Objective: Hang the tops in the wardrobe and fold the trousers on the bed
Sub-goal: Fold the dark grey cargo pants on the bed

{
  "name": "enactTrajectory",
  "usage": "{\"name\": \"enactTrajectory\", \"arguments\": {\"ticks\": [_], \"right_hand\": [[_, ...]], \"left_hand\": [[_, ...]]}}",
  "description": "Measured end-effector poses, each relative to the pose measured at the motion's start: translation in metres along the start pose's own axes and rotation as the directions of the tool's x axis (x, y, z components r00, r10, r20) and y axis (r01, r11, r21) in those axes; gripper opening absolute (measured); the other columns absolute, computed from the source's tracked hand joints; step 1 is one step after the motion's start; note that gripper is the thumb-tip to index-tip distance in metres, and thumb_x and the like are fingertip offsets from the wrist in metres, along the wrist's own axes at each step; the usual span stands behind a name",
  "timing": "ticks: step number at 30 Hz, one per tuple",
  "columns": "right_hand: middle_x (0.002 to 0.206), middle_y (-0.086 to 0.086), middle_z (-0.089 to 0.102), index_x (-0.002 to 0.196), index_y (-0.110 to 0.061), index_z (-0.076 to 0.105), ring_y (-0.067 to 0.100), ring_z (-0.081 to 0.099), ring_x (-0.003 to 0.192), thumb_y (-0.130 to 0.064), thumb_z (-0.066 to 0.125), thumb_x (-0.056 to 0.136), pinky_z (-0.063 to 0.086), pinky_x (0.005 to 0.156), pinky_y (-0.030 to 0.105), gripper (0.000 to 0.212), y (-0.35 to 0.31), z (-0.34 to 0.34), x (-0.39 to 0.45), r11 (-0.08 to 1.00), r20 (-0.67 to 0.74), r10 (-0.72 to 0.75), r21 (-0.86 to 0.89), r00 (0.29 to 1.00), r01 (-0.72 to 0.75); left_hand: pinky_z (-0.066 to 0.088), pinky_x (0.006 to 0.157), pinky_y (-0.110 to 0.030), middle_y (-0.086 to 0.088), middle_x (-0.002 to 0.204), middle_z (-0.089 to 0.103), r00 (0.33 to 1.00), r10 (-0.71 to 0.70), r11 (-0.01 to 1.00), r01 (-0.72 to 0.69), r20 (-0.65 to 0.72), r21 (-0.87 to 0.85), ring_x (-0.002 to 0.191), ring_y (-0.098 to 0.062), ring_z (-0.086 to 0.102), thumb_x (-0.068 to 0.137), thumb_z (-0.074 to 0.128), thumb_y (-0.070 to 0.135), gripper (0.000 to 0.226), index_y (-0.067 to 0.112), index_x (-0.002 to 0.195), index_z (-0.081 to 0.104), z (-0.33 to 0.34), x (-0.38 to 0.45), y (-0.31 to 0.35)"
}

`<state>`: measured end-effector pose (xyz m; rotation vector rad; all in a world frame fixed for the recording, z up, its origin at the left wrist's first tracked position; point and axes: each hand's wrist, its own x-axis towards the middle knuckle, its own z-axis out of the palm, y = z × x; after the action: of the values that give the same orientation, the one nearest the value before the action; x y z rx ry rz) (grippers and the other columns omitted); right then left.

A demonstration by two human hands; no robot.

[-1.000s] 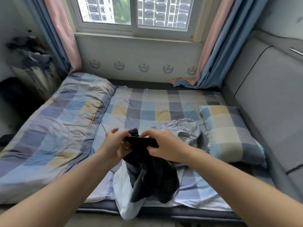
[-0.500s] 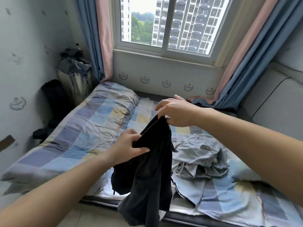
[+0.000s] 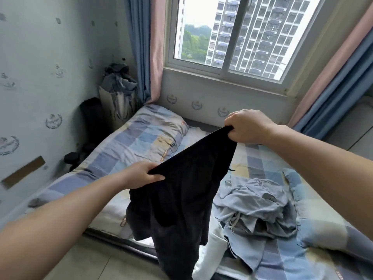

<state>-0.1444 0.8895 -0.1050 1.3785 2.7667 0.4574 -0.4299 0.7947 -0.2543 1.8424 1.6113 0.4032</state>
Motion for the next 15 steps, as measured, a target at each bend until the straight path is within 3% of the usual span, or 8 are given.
{"name": "enactTrajectory", "arguments": {"ticks": [3,5,7,9,12,14,15], "right_hand": [[0.085,-0.003,0.058,0.067,-0.023,0.051,0.022,0.051,0.08,-0.028,0.052,0.079,0.04,0.066,0.028,0.013,0.013,0.009,0.009,0.999,-0.021,0.028,0.023,0.999,-0.028],[0.08,-0.002,0.06,0.067,-0.017,0.059,0.023,0.054,0.078,-0.038,0.054,0.081,0.046,0.067,0.029,0.025,0.026,0.018,0.019,0.997,0.002,0.048,0.065,0.999,-0.048],[0.076,-0.001,0.063,0.07,-0.017,0.064,0.022,0.058,0.075,-0.052,0.058,0.08,0.05,0.068,0.031,0.037,0.039,0.028,0.032,0.995,0.035,0.041,0.092,0.999,-0.044],[0.078,-0.001,0.062,0.074,-0.016,0.064,0.021,0.057,0.077,-0.059,0.062,0.078,0.048,0.067,0.031,0.043,0.048,0.038,0.047,0.998,0.061,-0.011,0.055,0.998,0.007],[0.095,-0.002,0.058,0.07,-0.016,0.057,0.02,0.056,0.081,-0.048,0.065,0.082,0.048,0.074,0.033,0.036,0.058,0.051,0.065,0.989,0.046,-0.086,0.125,0.995,0.079],[0.107,-0.007,0.06,0.068,-0.015,0.059,0.017,0.058,0.084,-0.032,0.069,0.081,0.047,0.079,0.029,0.024,0.065,0.06,0.076,0.942,-0.034,-0.139,0.304,0.99,0.143],[0.103,-0.008,0.062,0.068,-0.013,0.061,0.014,0.058,0.082,-0.024,0.069,0.08,0.046,0.079,0.027,0.018,0.065,0.064,0.08,0.903,-0.072,-0.139,0.401,0.988,0.156]], "left_hand": [[0.048,0.081,-0.028,0.012,0.09,0.065,0.996,-0.025,0.986,0.039,-0.088,0.163,0.089,-0.011,0.061,0.091,0.056,0.045,0.017,0.03,0.091,0.063,-0.032,0.012,-0.012],[0.042,0.072,-0.027,0.014,0.077,0.057,0.99,-0.01,0.959,0.049,-0.141,0.281,0.08,-0.012,0.056,0.093,0.055,0.044,0.02,0.031,0.077,0.054,-0.052,0.019,-0.015],[0.037,0.063,-0.022,0.013,0.072,0.052,0.983,-0.004,0.935,0.069,-0.184,0.347,0.072,-0.01,0.05,0.094,0.053,0.04,0.023,0.026,0.076,0.051,-0.069,0.029,-0.012],[0.041,0.065,-0.027,0.005,0.075,0.056,0.979,0.007,0.917,0.075,-0.203,0.393,0.074,-0.014,0.053,0.094,0.054,0.041,0.027,0.018,0.08,0.056,-0.086,0.042,-0.011],[0.047,0.083,-0.034,0.004,0.094,0.066,0.979,0.063,0.909,0.024,-0.193,0.416,0.092,-0.018,0.061,0.094,0.056,0.034,0.024,0.014,0.102,0.066,-0.106,0.062,-0.009],[0.044,0.088,-0.028,0.007,0.099,0.065,0.977,0.101,0.928,-0.024,-0.189,0.371,0.098,-0.014,0.06,0.095,0.057,0.025,0.021,0.015,0.11,0.067,-0.118,0.075,-0.003],[0.043,0.088,-0.026,0.005,0.101,0.066,0.974,0.115,0.933,-0.039,-0.193,0.358,0.099,-0.014,0.06,0.095,0.057,0.022,0.021,0.014,0.112,0.067,-0.124,0.082,-0.002]]}}
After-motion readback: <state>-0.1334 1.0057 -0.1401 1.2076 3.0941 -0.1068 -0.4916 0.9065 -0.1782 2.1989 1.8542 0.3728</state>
